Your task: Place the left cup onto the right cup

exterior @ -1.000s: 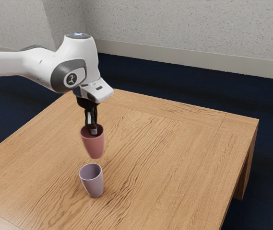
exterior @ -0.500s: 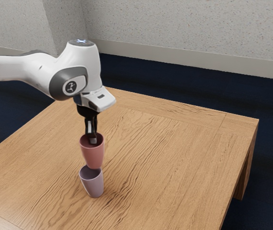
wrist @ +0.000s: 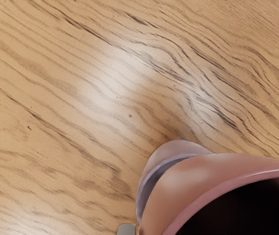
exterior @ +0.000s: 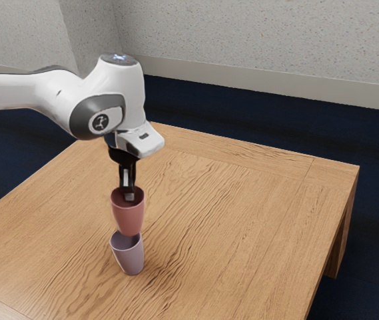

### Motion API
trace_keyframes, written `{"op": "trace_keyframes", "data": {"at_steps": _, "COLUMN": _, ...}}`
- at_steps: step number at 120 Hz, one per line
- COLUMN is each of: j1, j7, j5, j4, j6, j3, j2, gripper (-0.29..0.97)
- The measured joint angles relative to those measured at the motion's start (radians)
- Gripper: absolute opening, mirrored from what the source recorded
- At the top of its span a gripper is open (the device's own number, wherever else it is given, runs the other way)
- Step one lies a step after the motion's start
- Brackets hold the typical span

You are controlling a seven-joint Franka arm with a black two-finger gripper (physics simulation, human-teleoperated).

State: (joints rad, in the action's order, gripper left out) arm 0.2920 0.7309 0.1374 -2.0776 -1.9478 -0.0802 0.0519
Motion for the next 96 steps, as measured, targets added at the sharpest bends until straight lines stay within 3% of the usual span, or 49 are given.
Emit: {"op": "trace_keyframes", "data": {"at_steps": 96, "j1": -0.021, "j7": -0.046, "j5": 0.005, "j4": -0.036, "j6": 0.003, "j3": 0.000, "j2": -0.001, "gripper": -0.11}}
